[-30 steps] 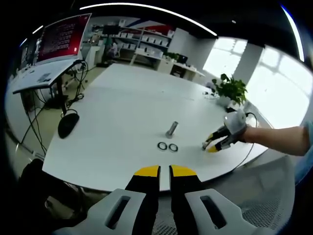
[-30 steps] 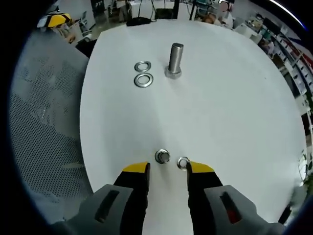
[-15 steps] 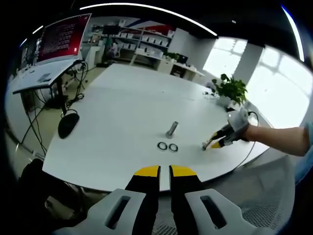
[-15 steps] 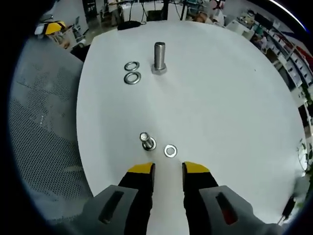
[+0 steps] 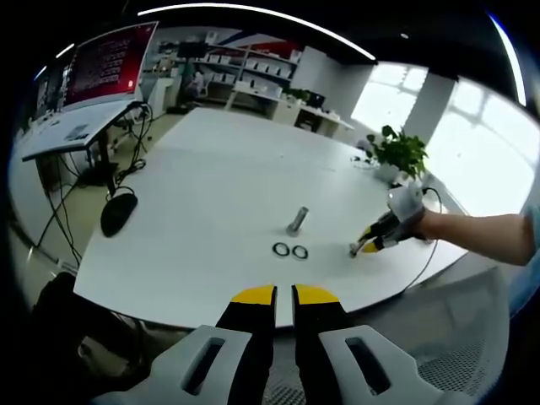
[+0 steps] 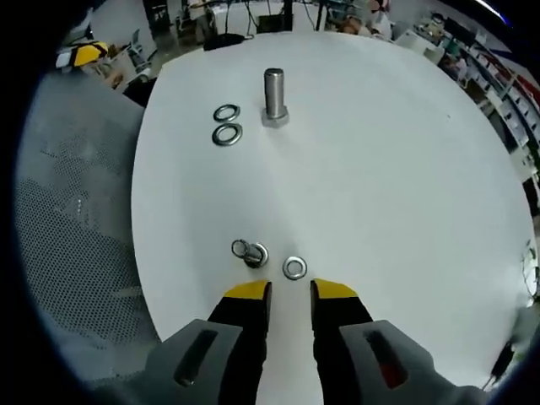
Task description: Place the washer onto the threaded stud by aligning its center hole with the stud, sliding it down to the base, and recovering from edge contact or off-axis alignment until the washer reaches the visible bottom stop.
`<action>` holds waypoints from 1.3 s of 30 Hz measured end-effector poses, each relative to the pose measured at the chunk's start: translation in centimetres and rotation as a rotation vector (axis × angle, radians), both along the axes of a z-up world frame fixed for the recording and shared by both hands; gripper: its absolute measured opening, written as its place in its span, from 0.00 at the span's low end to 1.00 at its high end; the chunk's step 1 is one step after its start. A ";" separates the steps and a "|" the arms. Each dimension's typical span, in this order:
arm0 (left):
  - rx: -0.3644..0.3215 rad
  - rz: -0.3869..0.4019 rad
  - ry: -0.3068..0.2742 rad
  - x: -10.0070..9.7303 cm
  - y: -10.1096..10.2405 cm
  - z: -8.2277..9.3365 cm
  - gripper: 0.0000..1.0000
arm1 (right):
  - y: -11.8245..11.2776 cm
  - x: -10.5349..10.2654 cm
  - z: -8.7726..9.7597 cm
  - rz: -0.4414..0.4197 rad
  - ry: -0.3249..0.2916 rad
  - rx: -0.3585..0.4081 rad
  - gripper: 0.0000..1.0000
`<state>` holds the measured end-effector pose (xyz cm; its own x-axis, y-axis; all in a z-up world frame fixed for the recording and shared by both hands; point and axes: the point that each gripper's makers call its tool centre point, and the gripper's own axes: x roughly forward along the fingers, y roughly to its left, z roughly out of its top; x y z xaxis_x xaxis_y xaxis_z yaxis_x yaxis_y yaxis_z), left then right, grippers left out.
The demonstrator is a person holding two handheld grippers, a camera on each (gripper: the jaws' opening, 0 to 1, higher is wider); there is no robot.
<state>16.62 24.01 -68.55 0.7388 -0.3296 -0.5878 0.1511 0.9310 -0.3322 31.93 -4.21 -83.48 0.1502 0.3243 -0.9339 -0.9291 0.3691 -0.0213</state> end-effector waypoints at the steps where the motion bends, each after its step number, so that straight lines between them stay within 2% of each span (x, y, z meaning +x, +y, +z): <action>1: 0.000 0.000 0.001 0.0 0.0 0.0 0.05 | 0.0 0.1 -0.1 0.002 -0.002 -0.005 0.21; 8: 0.002 -0.002 0.005 -0.1 0.0 -0.1 0.05 | -0.1 0.2 -0.8 0.020 0.020 -0.032 0.22; 14: 0.003 -0.002 0.004 0.0 0.0 -0.1 0.05 | 0.3 0.3 -0.7 0.038 0.034 -0.037 0.22; 19: 0.002 0.000 0.001 0.0 0.0 0.0 0.05 | 0.6 0.4 -0.7 0.050 0.025 -0.047 0.22; 29: 0.001 0.000 -0.002 0.0 0.0 0.0 0.05 | 0.7 0.8 -0.7 0.001 0.008 -0.007 0.18; 39: 0.001 -0.001 -0.001 0.0 0.0 0.0 0.05 | 0.8 0.5 -0.7 0.003 -0.006 -0.017 0.14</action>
